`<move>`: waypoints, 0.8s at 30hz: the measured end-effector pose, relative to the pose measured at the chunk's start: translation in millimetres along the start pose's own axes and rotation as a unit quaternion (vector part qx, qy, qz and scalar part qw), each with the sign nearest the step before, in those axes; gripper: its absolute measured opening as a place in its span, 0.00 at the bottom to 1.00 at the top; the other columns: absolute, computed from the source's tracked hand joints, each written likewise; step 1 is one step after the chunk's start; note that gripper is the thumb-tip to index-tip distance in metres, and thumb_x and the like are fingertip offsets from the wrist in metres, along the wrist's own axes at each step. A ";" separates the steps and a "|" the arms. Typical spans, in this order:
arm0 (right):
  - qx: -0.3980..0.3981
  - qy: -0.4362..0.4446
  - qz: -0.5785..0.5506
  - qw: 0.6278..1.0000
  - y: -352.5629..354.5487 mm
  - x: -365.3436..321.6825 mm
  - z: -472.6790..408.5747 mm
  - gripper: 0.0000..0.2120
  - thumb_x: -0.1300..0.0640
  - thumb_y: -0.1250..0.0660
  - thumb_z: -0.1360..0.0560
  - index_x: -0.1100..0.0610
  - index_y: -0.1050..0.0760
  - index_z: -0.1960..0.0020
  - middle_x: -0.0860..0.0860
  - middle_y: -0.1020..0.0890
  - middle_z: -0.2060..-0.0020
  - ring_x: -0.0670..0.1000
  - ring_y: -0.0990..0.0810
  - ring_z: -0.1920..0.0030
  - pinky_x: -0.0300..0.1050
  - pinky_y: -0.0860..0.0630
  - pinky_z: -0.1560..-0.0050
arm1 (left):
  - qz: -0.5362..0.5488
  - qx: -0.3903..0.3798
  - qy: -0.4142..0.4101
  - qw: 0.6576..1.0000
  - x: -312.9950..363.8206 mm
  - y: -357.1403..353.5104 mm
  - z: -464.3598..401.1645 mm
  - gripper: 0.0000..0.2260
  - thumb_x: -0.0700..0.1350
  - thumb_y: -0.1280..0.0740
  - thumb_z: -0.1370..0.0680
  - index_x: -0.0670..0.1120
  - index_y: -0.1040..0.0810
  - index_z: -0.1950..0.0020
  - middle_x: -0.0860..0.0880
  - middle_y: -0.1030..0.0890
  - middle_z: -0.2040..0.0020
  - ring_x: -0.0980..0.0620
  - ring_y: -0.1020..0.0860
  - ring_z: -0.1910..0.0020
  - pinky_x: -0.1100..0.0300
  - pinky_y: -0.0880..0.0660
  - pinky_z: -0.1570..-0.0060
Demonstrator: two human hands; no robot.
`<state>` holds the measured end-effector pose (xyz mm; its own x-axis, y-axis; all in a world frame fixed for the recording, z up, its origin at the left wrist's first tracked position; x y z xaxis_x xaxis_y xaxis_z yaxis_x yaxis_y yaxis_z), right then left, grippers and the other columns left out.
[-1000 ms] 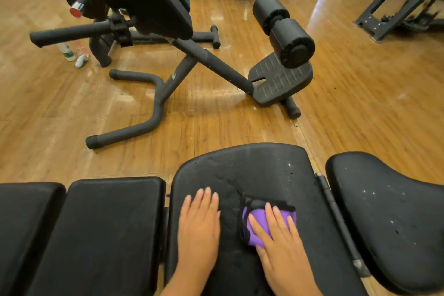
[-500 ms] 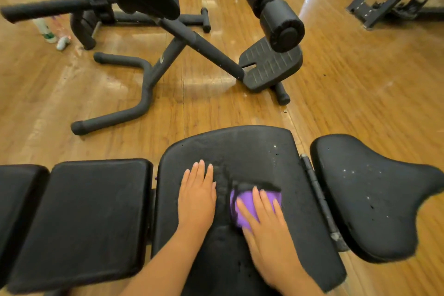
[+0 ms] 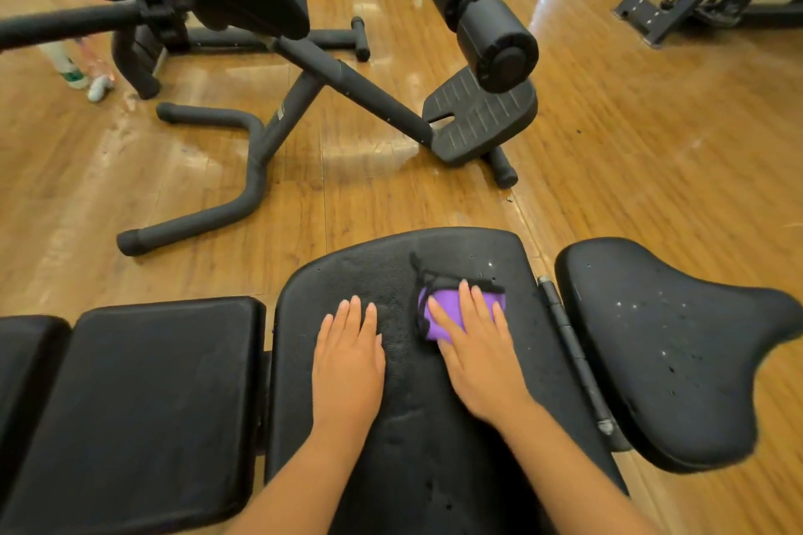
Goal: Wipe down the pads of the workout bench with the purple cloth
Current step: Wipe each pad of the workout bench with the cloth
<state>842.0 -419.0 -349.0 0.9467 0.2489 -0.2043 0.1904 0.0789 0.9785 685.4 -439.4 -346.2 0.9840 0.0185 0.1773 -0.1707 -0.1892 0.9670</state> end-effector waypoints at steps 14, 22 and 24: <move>-0.027 0.077 0.002 0.997 -3.0 8.0 102.6 0.26 0.48 0.45 0.25 0.47 0.38 0.28 0.57 0.38 0.26 0.57 0.44 0.26 0.54 0.46 0.32 | -0.008 -0.016 -0.003 1.000 0.6 -0.1 0.6 0.18 0.41 0.35 0.25 0.39 0.27 0.35 0.38 0.25 0.35 0.41 0.29 0.34 0.45 0.34 0.35; 0.008 0.073 0.020 0.997 -8.3 29.3 175.1 0.30 0.48 0.49 0.24 0.45 0.53 0.24 0.55 0.57 0.23 0.54 0.55 0.24 0.48 0.51 0.31 | -0.008 -0.024 0.000 1.000 -0.9 0.8 1.1 0.19 0.42 0.36 0.24 0.39 0.27 0.34 0.39 0.26 0.35 0.41 0.30 0.33 0.46 0.36 0.33; 0.006 0.007 -0.012 1.000 -5.1 47.6 139.0 0.26 0.48 0.52 0.22 0.43 0.52 0.25 0.53 0.54 0.23 0.53 0.51 0.24 0.48 0.51 0.29 | -0.010 -0.023 0.002 1.000 -0.7 1.1 1.3 0.19 0.41 0.36 0.25 0.39 0.27 0.35 0.39 0.25 0.35 0.41 0.29 0.34 0.45 0.35 0.34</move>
<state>922.2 -541.8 -359.9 0.9382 0.2607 -0.2278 0.2161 0.0733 0.9736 684.6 -440.9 -345.5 0.9870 0.0266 0.1583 -0.1529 -0.1433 0.9778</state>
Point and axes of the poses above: each hand's wrist, its own z-axis away from the middle knuckle, its own y-axis out of the back of the hand, x = y × z, the point moved 10 cm from there along -z, towards the middle knuckle
